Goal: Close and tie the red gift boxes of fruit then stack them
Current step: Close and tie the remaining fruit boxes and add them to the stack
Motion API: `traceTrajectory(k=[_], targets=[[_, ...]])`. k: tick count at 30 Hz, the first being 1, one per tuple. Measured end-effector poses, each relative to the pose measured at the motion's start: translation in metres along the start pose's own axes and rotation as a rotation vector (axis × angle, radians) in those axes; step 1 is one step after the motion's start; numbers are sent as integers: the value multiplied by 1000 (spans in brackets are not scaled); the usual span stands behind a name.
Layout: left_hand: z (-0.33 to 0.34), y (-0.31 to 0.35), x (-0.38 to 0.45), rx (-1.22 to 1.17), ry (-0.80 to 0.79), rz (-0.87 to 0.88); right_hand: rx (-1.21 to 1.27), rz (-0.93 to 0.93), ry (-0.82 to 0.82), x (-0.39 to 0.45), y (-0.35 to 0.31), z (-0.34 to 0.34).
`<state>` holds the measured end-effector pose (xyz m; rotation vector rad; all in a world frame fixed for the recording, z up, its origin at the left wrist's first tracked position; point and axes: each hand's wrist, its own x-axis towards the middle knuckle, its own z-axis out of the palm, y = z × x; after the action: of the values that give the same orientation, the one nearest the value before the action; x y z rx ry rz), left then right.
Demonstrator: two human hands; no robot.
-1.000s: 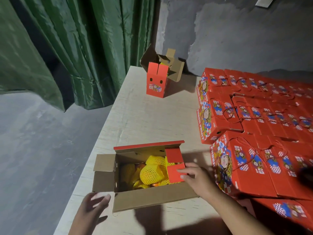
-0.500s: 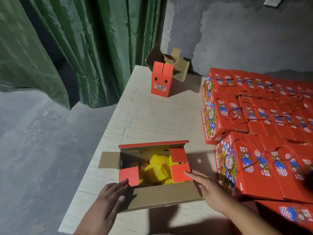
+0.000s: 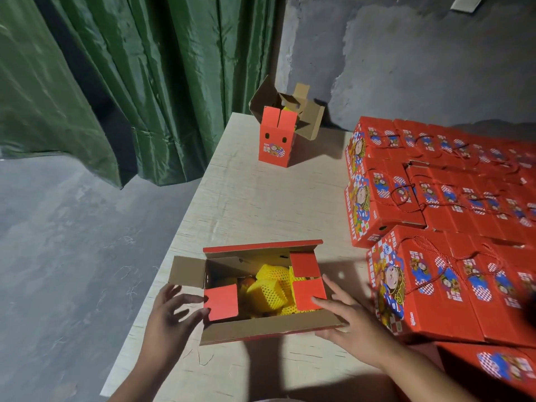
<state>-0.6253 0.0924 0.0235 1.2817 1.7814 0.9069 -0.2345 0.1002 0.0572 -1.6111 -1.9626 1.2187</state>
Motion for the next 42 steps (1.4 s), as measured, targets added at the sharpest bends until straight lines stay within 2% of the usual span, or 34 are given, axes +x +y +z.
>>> traceTrajectory(k=[3,6,10,15,21,31,35,38,40,42], targets=[[-2,8,2,198,-1,193,7,-49,1,2,-1,0],[-3,13,2,331,-91,431,-72,-95,-10,10,-5,-4],[-12,6,13,416,-146,501,-242,-109,-16,21,-8,-9],[-21,6,18,449,-189,416,-214,-70,-63,30,-6,-14],[-28,35,39,226,-160,466,-211,-29,-95,36,-8,-20],[-17,47,85,293,-221,409,-68,-2,-54,30,-6,-12],[-4,43,78,360,-241,426,12,22,-17,34,-1,-7],[-3,32,70,344,-212,443,167,58,68,39,-2,-4],[-5,26,65,277,-171,402,223,98,162,44,-3,-2],[-8,26,56,124,-200,290,220,139,217,51,-1,2]])
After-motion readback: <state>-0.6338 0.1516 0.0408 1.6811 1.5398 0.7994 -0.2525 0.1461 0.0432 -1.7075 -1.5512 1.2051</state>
